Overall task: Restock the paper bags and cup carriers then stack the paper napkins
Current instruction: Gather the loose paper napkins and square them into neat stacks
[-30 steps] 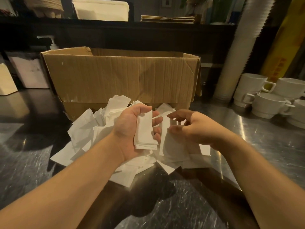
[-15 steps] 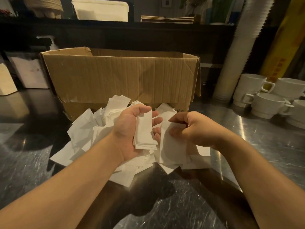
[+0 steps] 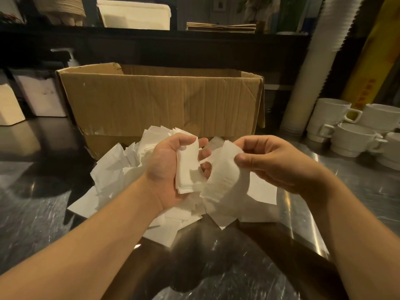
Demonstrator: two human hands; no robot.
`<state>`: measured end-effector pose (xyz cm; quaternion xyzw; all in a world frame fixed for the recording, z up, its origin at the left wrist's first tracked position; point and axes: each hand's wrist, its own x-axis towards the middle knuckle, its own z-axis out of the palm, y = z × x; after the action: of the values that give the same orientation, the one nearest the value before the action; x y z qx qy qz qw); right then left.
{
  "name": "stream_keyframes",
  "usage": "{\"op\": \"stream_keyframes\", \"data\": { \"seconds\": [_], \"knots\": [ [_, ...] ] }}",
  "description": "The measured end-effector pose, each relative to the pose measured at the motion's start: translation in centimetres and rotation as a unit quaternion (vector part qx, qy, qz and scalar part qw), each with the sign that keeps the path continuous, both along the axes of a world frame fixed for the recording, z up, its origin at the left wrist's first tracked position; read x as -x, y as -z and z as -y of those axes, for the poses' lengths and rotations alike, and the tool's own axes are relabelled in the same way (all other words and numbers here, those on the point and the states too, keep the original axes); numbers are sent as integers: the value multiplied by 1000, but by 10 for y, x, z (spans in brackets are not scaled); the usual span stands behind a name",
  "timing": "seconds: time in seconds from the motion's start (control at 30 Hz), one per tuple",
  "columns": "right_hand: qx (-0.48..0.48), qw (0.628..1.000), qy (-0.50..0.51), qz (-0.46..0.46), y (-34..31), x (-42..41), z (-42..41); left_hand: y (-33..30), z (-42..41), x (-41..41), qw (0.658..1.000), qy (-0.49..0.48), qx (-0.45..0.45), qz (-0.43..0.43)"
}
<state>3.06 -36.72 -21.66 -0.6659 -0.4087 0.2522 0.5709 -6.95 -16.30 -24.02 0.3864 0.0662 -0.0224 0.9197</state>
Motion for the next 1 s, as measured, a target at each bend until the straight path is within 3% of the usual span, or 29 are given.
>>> {"op": "stream_keyframes", "data": {
  "seconds": [0.1, 0.23, 0.37, 0.57, 0.7, 0.9, 1.0],
  "knots": [
    [-93, 989, -85, -82, -3, 5, 2, 1, -3, -1, 1000, 4, -20, 11],
    [-139, 970, -138, -146, -5, 9, 1, 2, -2, 2, 998, 28, -62, -1],
    [-142, 978, -63, -137, -5, 8, -4, 0, 2, 4, 993, 49, -103, -14],
    [-76, 977, 195, -42, 10, 0, -22, 0, 4, 5, 987, 51, -150, -12],
    [-34, 955, 292, 27, 17, 2, -29, 1, 5, 4, 988, 62, -140, -9],
    [25, 923, 309, 227, 23, 12, -36, -2, 5, 6, 994, 59, -91, -27],
    [3, 933, 275, 232, 19, 15, -34, -3, 4, 8, 995, 44, -79, -31]
  ]
}}
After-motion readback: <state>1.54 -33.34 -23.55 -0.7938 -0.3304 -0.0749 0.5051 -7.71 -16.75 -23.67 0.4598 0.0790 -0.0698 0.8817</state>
